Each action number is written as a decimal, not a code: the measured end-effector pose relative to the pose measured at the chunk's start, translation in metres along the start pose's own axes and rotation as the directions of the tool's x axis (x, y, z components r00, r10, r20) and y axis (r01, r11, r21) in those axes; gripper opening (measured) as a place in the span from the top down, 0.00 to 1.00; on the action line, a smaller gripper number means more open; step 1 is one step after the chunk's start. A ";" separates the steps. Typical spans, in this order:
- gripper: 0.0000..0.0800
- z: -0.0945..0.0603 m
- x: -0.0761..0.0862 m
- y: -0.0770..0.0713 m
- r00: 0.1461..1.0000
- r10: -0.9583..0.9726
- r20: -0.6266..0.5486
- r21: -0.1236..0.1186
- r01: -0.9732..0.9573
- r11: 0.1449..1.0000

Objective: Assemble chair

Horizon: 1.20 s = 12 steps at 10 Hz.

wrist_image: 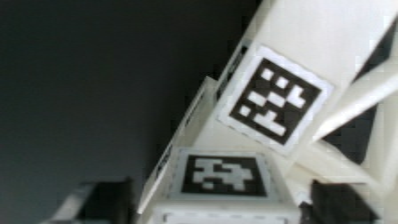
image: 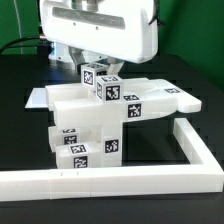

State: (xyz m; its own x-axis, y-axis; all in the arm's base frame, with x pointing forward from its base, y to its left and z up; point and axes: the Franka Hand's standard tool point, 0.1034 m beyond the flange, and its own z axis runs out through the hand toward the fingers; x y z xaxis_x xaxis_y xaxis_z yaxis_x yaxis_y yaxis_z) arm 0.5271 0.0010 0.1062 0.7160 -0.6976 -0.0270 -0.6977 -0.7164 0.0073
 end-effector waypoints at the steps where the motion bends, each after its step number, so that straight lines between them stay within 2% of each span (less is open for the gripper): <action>1: 0.23 0.000 -0.001 -0.001 0.996 -0.092 -0.002 -0.002 0.092 0.996; 3: 0.19 0.000 -0.001 -0.001 0.964 -0.265 -0.004 -0.008 0.265 0.964; 5: 0.19 0.000 -0.001 -0.001 0.890 -0.455 -0.002 -0.010 0.455 0.890; 8: 0.19 0.000 0.000 0.001 0.740 -0.673 0.001 -0.010 0.673 0.740; 12: 0.19 0.000 0.000 0.001 0.484 -0.875 0.013 -0.026 0.875 0.484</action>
Offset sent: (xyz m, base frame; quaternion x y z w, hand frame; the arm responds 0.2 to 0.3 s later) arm 0.0020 0.0032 0.0017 0.0084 0.0022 -0.2645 0.9644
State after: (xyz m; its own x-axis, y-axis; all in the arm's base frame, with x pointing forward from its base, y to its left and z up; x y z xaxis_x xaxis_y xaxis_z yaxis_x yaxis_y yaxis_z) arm 0.5268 0.0004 0.1065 0.9568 0.2890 -0.0324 0.2893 -0.9572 0.0061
